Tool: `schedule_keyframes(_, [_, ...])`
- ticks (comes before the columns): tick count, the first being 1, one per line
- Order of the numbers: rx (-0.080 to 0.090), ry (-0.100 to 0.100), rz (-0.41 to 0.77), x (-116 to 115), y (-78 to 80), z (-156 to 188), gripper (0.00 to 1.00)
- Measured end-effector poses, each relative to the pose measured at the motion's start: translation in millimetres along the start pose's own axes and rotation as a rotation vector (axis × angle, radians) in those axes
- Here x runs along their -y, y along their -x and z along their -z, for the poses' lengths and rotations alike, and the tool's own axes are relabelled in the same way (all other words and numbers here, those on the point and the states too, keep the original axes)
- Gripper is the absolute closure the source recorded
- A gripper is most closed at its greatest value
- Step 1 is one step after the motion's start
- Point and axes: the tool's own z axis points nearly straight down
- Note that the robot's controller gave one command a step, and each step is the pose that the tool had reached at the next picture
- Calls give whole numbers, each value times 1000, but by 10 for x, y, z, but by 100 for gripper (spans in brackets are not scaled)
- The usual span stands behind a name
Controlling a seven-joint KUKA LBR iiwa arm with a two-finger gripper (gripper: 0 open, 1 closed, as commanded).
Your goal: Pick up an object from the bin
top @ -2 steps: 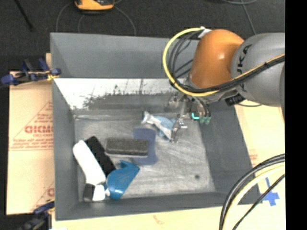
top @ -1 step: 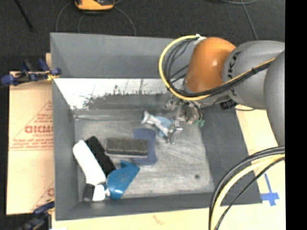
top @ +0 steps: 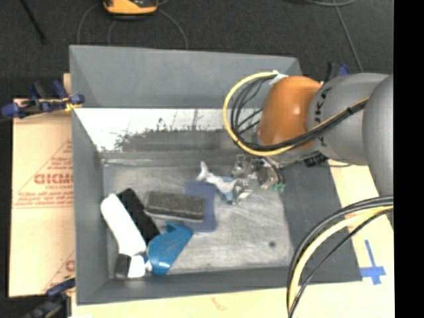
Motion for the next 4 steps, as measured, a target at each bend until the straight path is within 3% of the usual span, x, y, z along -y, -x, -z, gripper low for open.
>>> schedule_keyframes(1, [0, 0, 0, 0, 0, 0, 100])
schedule_keyframes(2, [-11, -1, -7, -16, -466, 205, 100])
schedule_keyframes(3, [-15, 1, -20, 22, -605, 344, 100])
schedule_keyframes(4, [-10, -1, -32, -313, -571, 249, 100])
